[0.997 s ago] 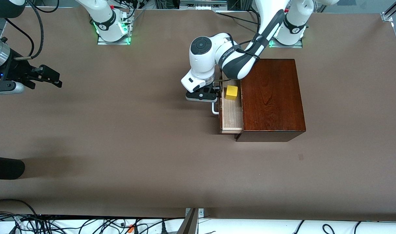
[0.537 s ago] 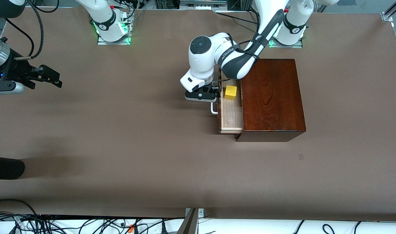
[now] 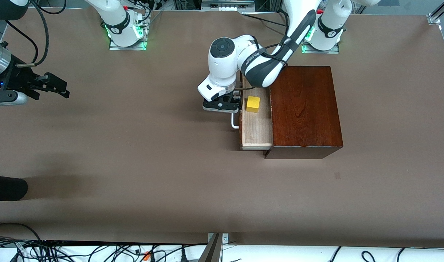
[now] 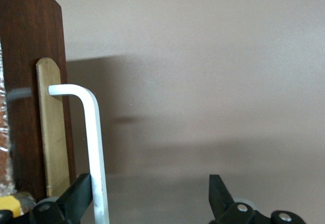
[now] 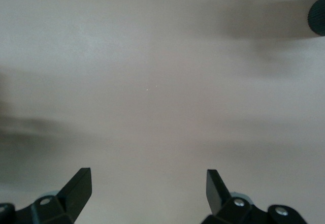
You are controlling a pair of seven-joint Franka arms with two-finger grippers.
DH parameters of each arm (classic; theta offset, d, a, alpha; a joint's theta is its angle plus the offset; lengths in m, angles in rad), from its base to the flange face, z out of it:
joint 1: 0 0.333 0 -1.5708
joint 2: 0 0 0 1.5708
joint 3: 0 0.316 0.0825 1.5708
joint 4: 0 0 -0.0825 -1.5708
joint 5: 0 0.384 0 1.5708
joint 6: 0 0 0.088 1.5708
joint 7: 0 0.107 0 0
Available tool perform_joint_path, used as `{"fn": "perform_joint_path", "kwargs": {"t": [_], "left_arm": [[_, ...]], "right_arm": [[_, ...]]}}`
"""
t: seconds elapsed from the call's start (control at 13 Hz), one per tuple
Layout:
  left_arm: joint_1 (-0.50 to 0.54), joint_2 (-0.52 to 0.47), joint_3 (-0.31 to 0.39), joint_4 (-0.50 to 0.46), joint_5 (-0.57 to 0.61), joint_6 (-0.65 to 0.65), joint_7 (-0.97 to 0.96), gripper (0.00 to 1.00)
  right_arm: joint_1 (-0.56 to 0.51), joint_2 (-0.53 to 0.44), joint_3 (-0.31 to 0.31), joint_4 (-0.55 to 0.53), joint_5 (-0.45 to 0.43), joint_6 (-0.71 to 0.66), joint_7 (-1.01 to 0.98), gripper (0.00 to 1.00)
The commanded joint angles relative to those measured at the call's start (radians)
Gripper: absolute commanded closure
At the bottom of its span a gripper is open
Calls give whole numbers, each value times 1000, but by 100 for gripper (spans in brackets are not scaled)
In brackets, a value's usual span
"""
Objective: Open drawer, take yellow block, close drawer
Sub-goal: 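Pull the drawer handle outward with the left gripper, opening the drawer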
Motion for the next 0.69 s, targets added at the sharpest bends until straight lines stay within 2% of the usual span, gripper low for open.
{"fn": "perform_joint_path", "kwargs": {"t": [0.0, 0.23, 0.46, 0.61], "left_arm": [[-14, 16, 1, 44, -29, -1, 8, 0], [4, -37, -1, 52, -27, -44, 12, 0], [16, -72, -1, 115, -24, -198, 34, 0], [47, -135, -1, 133, -24, -338, 143, 0]], "right_arm": [[-12, 7, 8, 15, 0, -5, 9, 0], [-11, 6, 8, 15, 0, -6, 9, 0], [-11, 6, 8, 15, 0, -6, 9, 0], [-11, 7, 8, 17, 0, -11, 9, 0]]}}
